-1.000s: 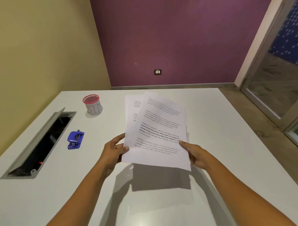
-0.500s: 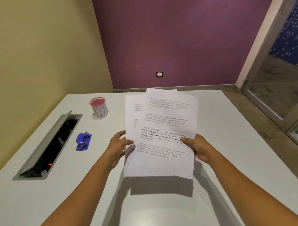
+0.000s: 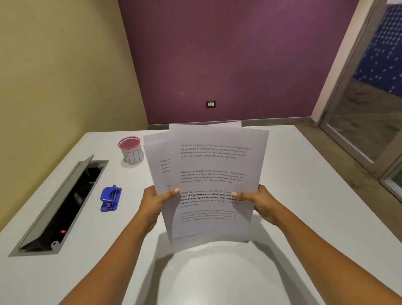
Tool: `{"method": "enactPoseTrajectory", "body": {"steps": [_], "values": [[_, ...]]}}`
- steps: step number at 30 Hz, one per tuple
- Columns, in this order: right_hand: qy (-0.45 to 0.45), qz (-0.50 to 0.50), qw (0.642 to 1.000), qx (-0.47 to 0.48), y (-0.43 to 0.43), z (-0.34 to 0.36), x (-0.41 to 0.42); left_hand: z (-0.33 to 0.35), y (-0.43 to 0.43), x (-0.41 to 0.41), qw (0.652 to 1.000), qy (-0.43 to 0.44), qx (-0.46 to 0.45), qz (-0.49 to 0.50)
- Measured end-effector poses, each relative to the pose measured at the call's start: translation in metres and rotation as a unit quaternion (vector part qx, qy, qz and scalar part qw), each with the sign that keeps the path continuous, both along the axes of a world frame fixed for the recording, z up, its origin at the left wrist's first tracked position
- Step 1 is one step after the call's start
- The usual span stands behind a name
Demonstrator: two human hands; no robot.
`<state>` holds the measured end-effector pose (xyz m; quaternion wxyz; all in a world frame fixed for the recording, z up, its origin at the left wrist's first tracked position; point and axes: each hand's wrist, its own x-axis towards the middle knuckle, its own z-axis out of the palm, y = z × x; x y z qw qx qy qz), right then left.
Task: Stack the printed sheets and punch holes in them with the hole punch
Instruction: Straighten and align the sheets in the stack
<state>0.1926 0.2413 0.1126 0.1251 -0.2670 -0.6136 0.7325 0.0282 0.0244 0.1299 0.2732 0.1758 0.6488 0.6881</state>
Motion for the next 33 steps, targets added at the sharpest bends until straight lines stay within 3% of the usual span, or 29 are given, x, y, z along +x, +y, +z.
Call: {"method": "enactPoseTrajectory", "body": {"steps": [8, 19, 26, 33], "values": [[0.011, -0.014, 0.999, 0.051, -0.003, 0.008, -0.020, 0.002, 0.014, -0.019, 0.998, 0.052, 0.009, -0.025], [-0.007, -0.047, 0.998, 0.040, -0.013, -0.017, -0.028, -0.032, 0.023, -0.013, 1.000, 0.005, 0.012, -0.008], [0.042, -0.096, 0.992, 0.069, -0.005, -0.001, -0.035, -0.014, 0.028, -0.024, 0.998, 0.061, 0.031, -0.001], [0.013, -0.111, 0.992, 0.057, -0.006, -0.015, -0.027, -0.032, 0.027, -0.014, 0.999, 0.039, -0.008, -0.027]]}}
